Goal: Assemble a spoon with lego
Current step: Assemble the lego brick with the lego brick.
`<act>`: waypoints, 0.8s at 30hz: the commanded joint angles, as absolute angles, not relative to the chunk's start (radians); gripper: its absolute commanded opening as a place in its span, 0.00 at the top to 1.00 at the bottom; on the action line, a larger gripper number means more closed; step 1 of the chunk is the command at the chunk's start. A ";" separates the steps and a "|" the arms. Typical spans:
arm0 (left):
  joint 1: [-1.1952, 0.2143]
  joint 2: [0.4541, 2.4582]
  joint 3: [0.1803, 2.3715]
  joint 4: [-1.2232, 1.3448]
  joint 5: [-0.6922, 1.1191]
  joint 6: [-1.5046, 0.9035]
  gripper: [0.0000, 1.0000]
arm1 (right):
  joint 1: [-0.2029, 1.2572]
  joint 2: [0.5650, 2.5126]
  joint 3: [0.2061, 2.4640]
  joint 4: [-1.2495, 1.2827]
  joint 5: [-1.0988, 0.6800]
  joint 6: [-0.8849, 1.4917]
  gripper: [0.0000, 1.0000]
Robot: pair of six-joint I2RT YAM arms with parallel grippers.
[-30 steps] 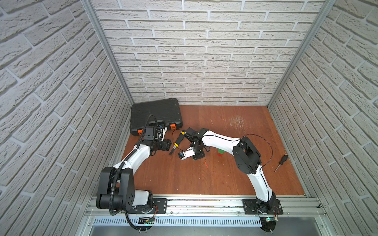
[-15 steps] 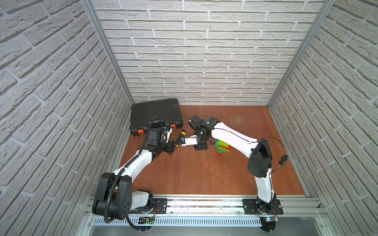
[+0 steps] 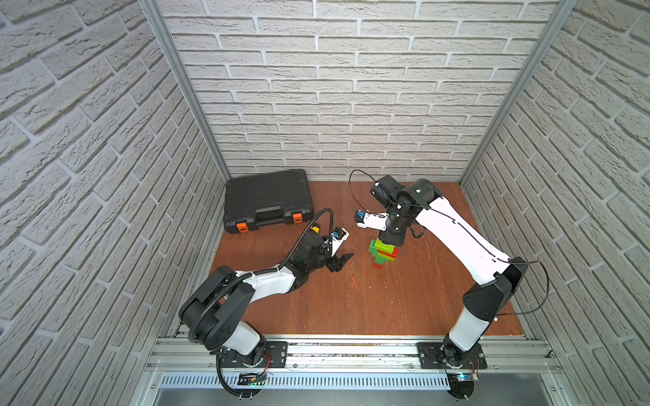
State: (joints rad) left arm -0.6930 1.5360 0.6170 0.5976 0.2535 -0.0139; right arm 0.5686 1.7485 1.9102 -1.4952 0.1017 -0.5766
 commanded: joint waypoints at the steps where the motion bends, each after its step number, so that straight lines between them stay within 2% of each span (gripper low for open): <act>1: -0.717 1.580 0.658 0.765 0.284 -0.011 0.26 | 0.531 1.694 1.863 -1.462 0.046 -0.559 0.85; 24: -0.740 1.663 0.681 0.869 0.393 -0.029 0.25 | 0.443 1.730 1.770 -1.355 -0.066 -0.606 0.86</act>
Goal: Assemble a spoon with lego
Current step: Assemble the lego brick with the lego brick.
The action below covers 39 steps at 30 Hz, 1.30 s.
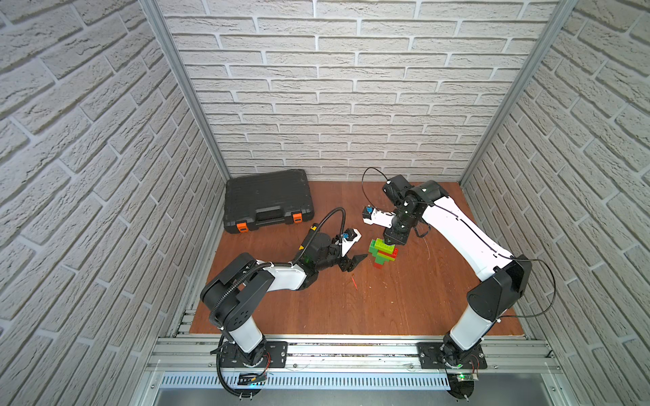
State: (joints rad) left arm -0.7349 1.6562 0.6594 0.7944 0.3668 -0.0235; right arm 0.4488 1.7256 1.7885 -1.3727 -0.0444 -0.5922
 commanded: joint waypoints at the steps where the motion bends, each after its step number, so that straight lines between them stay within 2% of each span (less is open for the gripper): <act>1: -0.740 1.664 0.681 0.869 0.394 -0.030 0.25 | 0.442 1.732 1.765 -1.349 -0.066 -0.605 0.87; 32: -0.741 1.671 0.682 0.873 0.397 -0.038 0.25 | 0.428 1.784 1.716 -1.332 -0.082 -0.593 0.88; 39: -0.741 1.666 0.678 0.871 0.393 -0.038 0.25 | 0.427 1.787 1.673 -1.316 -0.018 -0.567 0.90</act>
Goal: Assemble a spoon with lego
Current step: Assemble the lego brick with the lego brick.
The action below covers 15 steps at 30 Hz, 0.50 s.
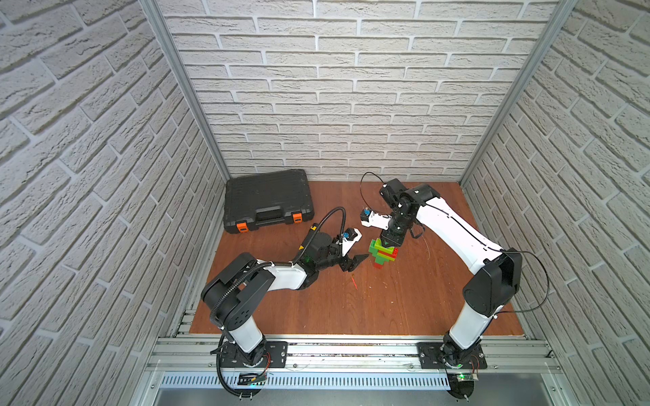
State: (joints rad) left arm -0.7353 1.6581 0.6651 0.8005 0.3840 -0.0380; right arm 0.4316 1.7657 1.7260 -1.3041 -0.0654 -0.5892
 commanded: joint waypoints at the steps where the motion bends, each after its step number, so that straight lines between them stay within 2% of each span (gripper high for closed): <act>1: -0.741 1.664 0.677 0.870 0.394 -0.038 0.25 | 0.428 1.787 1.668 -1.317 -0.015 -0.560 0.90; 15: -0.742 1.662 0.675 0.868 0.389 -0.040 0.25 | 0.466 1.770 1.618 -1.309 0.034 -0.566 0.92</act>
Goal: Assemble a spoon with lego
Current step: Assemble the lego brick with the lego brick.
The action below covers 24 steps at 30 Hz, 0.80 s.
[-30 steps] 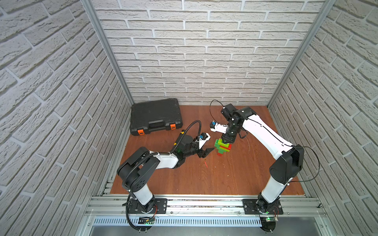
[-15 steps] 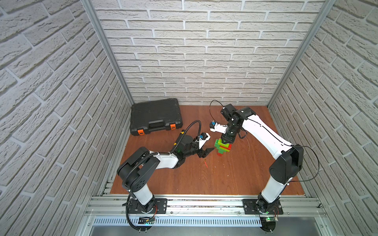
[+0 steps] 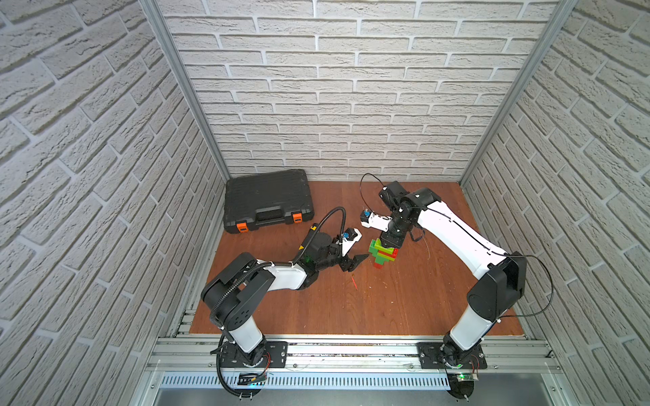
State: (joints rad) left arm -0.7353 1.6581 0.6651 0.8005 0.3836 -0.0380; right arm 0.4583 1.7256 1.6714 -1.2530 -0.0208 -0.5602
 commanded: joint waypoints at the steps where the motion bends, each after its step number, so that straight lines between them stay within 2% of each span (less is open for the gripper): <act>1: -0.741 1.661 0.674 0.868 0.388 -0.039 0.25 | 0.467 1.774 1.621 -1.319 0.034 -0.568 0.92; 9: -0.742 1.662 0.675 0.868 0.391 -0.037 0.26 | 0.467 1.774 1.662 -1.364 -0.015 -0.608 0.93; 19: -0.741 1.635 0.679 0.817 0.373 -0.014 0.25 | 0.474 1.853 1.602 -1.328 0.070 -0.533 0.93; 24: -0.745 1.622 0.684 0.776 0.351 0.001 0.25 | 0.483 1.934 1.649 -1.371 0.089 -0.490 0.94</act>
State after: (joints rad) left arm -0.7361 1.6550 0.6655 0.7685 0.3660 -0.0216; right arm 0.4763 1.7935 1.7206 -1.3064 0.0181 -0.5285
